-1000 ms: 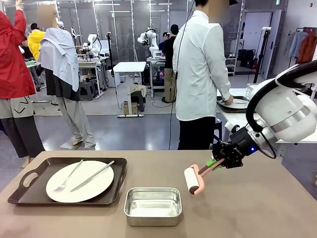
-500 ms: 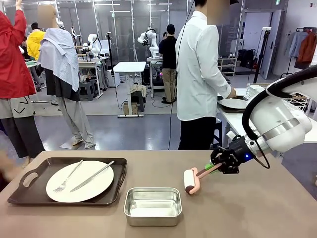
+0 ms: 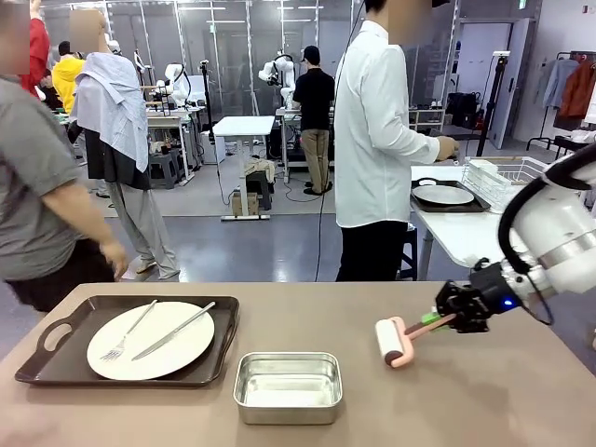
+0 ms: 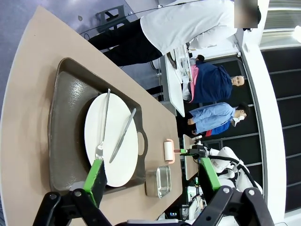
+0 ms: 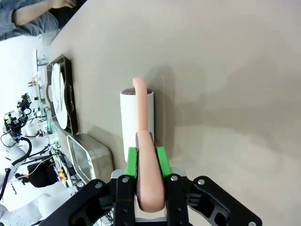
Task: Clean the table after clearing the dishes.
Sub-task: When the left (or right) Handle tray is removed, use the left hand (or right hand) to clean the left (or right) side of the table with the Lint Roller.
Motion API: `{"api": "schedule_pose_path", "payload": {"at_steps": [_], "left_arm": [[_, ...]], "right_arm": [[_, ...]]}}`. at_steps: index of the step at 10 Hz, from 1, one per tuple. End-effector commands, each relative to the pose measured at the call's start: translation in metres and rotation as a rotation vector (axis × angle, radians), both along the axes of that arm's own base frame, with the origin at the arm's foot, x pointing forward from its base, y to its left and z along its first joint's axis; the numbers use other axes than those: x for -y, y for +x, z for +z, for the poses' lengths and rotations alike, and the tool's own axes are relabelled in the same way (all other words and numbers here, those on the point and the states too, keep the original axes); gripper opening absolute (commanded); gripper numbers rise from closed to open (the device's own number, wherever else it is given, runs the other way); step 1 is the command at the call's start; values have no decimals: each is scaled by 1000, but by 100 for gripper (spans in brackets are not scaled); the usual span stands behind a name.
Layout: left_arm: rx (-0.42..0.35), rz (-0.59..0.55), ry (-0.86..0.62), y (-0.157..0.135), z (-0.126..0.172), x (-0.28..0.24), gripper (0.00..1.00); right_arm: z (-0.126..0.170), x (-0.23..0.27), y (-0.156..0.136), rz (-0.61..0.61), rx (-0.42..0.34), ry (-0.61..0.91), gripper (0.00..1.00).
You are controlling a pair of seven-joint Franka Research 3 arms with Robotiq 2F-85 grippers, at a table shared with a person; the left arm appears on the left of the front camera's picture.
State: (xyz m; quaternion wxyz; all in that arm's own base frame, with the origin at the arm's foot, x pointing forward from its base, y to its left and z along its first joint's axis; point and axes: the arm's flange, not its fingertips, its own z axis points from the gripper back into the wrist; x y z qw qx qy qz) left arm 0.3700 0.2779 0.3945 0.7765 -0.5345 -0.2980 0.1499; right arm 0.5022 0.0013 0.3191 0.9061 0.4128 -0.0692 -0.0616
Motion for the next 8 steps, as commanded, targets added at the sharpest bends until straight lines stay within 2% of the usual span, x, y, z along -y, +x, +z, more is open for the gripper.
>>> {"api": "schedule_pose_path", "payload": {"at_steps": [1,3,6,8], "left_arm": [[10,-4,-12,-2,1,-2,100],[10,-4,-12,-2,1,-2,100],[10,-4,-12,-2,1,-2,100],[10,-4,-12,-2,1,-2,100]], "right_arm": [[-24,51,-15,-40,18,-224,21],[-7,91,-28,-81,-5,-347,21],[31,133,-44,-138,-17,-453,21],[61,138,-49,-142,28,-456,21]]}}
